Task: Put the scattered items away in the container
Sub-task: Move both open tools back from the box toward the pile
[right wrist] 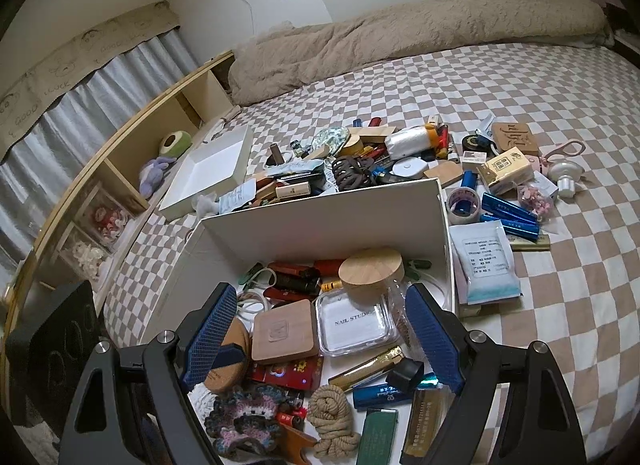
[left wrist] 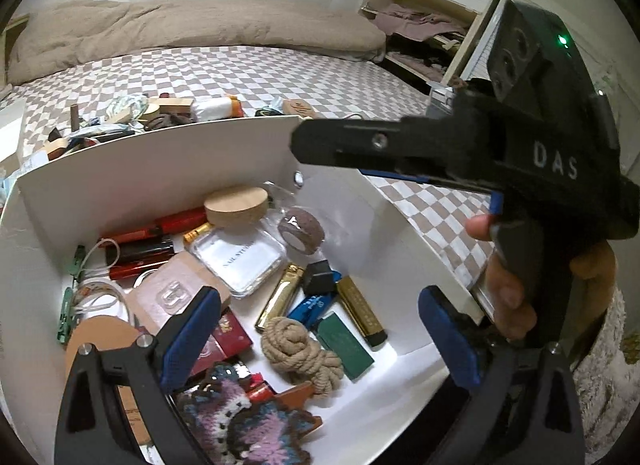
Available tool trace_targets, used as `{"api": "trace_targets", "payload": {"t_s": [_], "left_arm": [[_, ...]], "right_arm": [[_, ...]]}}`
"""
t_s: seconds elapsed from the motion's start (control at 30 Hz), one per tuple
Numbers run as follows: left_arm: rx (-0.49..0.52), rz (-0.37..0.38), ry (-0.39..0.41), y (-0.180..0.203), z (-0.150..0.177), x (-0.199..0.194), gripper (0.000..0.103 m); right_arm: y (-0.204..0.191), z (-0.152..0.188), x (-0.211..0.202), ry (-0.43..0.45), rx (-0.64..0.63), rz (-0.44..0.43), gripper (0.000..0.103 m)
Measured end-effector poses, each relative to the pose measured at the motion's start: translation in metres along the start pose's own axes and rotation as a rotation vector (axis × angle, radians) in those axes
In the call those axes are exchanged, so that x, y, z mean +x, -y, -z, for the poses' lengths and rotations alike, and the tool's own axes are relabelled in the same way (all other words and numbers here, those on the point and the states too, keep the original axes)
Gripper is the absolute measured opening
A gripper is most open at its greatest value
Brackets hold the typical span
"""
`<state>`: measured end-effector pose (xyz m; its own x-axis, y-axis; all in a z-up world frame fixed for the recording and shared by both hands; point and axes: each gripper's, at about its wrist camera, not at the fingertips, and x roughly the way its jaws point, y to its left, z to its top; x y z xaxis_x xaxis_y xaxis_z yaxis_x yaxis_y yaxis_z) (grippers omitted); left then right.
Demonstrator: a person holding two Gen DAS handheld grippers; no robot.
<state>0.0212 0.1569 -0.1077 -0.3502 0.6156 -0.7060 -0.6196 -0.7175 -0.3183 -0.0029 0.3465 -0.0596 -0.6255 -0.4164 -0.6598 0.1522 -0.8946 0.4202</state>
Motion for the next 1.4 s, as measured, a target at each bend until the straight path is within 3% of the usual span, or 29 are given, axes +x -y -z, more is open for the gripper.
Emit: {"api": "trace_targets", "payload": {"t_s": [0.57, 1.4], "left_arm": [[0.028, -0.173, 0.066, -0.022, -0.013, -0.02, 0.103], [-0.058, -0.32, 0.179, -0.072, -0.027, -0.063, 0.103]], "right_arm": [[-0.013, 0.002, -0.004, 0.034, -0.059, 0.019, 0.086], [-0.026, 0.006, 0.0, 0.056, -0.159, 0.137, 0.086]]}}
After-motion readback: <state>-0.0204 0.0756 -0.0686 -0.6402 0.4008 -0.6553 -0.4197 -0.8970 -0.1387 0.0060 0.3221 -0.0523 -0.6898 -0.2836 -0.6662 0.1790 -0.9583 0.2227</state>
